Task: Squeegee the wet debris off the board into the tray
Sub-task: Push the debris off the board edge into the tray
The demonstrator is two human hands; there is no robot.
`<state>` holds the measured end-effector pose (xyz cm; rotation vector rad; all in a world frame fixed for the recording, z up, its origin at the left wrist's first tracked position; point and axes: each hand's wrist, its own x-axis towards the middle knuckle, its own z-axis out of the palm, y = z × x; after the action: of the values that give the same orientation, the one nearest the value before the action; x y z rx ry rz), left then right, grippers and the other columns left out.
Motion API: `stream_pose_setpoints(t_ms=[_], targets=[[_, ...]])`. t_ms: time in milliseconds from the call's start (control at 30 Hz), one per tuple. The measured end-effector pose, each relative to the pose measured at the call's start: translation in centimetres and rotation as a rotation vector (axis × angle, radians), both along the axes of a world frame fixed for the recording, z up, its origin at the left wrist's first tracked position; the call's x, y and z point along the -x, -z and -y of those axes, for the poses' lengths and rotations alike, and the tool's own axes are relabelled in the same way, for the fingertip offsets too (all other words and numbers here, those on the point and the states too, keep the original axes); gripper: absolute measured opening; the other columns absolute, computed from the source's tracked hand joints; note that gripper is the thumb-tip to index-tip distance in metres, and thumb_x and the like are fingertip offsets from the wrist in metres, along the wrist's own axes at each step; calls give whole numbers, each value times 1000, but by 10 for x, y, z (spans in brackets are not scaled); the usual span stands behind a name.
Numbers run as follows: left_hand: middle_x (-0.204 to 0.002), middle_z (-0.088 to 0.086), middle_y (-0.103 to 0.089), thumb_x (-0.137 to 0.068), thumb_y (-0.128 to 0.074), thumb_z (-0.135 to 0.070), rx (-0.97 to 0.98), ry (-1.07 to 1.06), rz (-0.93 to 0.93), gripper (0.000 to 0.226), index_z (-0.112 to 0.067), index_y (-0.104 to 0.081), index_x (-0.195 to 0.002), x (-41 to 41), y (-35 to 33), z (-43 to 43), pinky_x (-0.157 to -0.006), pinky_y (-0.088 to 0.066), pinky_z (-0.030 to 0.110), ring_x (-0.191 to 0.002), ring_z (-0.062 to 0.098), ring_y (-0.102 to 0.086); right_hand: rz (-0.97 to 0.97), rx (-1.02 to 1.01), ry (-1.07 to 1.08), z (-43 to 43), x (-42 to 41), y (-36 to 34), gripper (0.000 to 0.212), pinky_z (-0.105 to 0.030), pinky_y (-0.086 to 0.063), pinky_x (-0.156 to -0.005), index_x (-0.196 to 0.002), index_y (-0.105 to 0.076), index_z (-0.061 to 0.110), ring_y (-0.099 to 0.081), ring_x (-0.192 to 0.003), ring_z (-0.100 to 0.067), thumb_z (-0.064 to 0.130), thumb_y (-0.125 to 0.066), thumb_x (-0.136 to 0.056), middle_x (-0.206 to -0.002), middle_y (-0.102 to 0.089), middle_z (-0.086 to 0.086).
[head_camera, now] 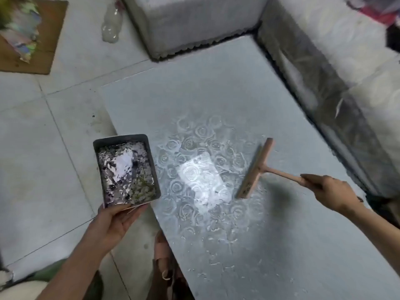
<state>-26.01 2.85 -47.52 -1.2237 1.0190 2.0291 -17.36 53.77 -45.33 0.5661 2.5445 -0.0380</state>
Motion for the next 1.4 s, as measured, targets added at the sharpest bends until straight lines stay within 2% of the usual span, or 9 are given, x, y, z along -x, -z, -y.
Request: stream_pose_setpoints(t_ms=[167,333,433,567,667,833,967,1100,1400], targets=[[-100,29,-68,-66,-53,4,-35,102,56,59,7,-50,-125,-3,-10,-48,-71,-58,39,-80,35,-72,33,-56,84,-68,-20,-4,36,-34,-42,-84,-130,-53,42,-58,-114,-24,31,-48,-97,-126,-63,5],[-114,31,-62,-87,-41,5,-63,150,79,33,9,-52,-118,1,-7,-93,-71,-58,38,-88,34,-70,106,-53,119,-83,-16,15,44,-36,-38,-96,-132,-50,44,-54,-120,-21,23,-44,-94,-132,-59,6],[-121,34,-57,-88,-40,5,-72,184,94,37,9,-50,-123,5,-7,-111,-71,-57,39,-94,34,-66,45,17,17,-56,-1,37,49,-36,-39,-92,-133,-48,45,-59,-111,-22,20,-44,-92,-124,-64,2],[-121,36,-56,-84,-43,6,-54,268,109,35,10,-51,-117,13,-2,-133,-69,-57,40,-94,37,-65,-47,74,-86,-38,20,56,40,-34,-33,-82,-131,-48,47,-60,-101,-20,27,-43,-97,-107,-65,2],[-120,35,-58,-74,-47,7,-46,315,108,53,9,-48,-127,21,-1,-147,-67,-58,41,-94,40,-65,-46,92,-66,-68,17,43,39,-33,-31,-84,-131,-48,47,-58,-109,-17,29,-45,-97,-114,-64,5],[-115,35,-60,-80,-45,7,-41,347,98,48,14,-46,-127,29,1,-169,-69,-57,41,-89,36,-68,151,-43,34,-132,6,11,50,-35,-35,-98,-129,-48,50,-53,-121,-13,19,-43,-91,-132,-56,15],[-114,33,-62,-71,-49,8,-50,366,86,58,10,-47,-130,34,9,-178,-66,-59,40,-92,38,-67,103,53,17,-110,21,33,52,-35,-33,-96,-130,-48,48,-52,-121,-16,17,-43,-89,-129,-59,11],[-113,32,-63,-70,-49,8,-44,389,68,62,3,-48,-131,40,15,-180,-66,-58,42,-92,41,-66,3,154,-117,-79,46,46,45,-34,-27,-83,-124,-53,48,-56,-109,-17,21,-46,-89,-111,-63,7],[-112,35,-62,-70,-49,8,-33,374,78,58,10,-48,-128,51,15,-164,-65,-58,41,-90,41,-67,48,-47,-216,-108,148,9,42,-37,-28,-85,-109,-60,42,-56,-96,-13,13,-45,-82,-104,-63,12]])
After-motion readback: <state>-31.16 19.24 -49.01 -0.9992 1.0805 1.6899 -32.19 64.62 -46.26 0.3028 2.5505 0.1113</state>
